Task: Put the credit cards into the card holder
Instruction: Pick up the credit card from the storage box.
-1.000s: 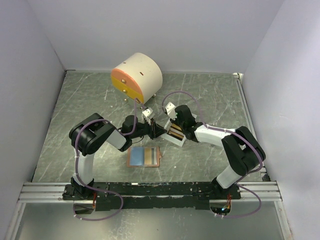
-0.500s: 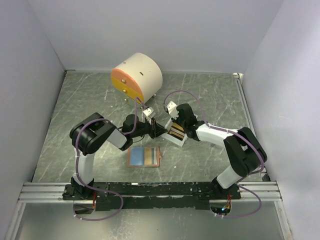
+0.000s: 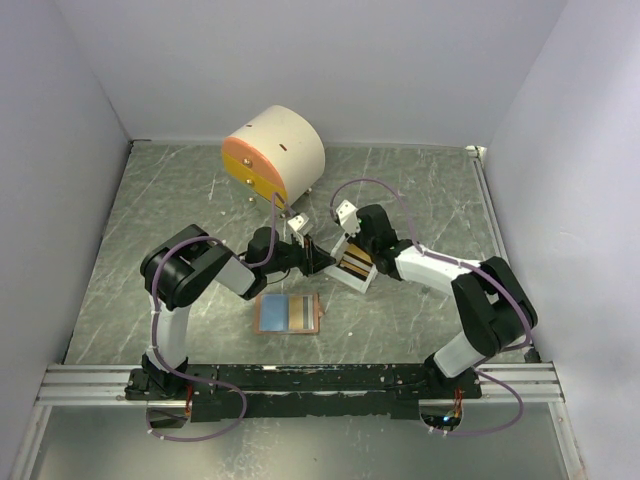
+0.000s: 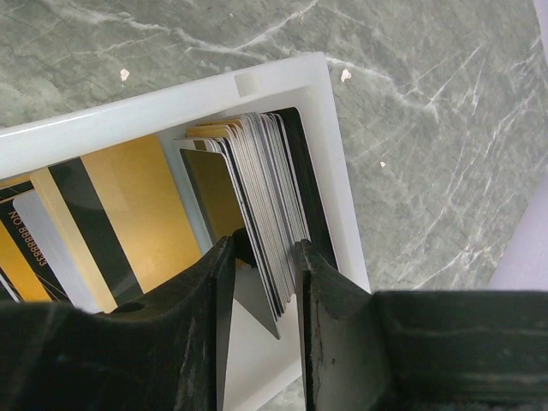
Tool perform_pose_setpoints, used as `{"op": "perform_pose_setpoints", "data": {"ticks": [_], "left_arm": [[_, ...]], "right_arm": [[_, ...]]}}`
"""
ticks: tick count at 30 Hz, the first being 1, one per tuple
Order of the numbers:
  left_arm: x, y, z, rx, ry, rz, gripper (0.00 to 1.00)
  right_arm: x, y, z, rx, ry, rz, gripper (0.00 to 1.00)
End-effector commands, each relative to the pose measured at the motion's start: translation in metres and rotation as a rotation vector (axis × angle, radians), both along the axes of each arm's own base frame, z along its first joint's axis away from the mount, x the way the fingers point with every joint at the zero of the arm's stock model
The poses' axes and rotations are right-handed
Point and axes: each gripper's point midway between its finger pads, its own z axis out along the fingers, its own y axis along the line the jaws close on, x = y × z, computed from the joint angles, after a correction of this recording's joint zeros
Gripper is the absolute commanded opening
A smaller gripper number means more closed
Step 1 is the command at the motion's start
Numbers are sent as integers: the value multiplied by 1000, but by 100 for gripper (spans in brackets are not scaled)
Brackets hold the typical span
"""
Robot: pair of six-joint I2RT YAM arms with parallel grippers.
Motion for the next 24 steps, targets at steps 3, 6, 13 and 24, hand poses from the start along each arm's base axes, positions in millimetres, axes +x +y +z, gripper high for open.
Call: {"op": "perform_pose_setpoints", "data": {"ticks": [3,6,13,24], "left_arm": [[-14,3,-27,67,88,-53,7],[-12,2,-26,66,91,-47,7],[-10,3,-27,73,96,-35,7],[-5,0,-24,58,118,-14,28]], "right_arm": [[22,-9,48,31,-120,-66,15],[20,-9,47,35,-106,-61,11],[14,-7,47,41,-75,-51,5],[2,9,45,98,5,26,0]]}}
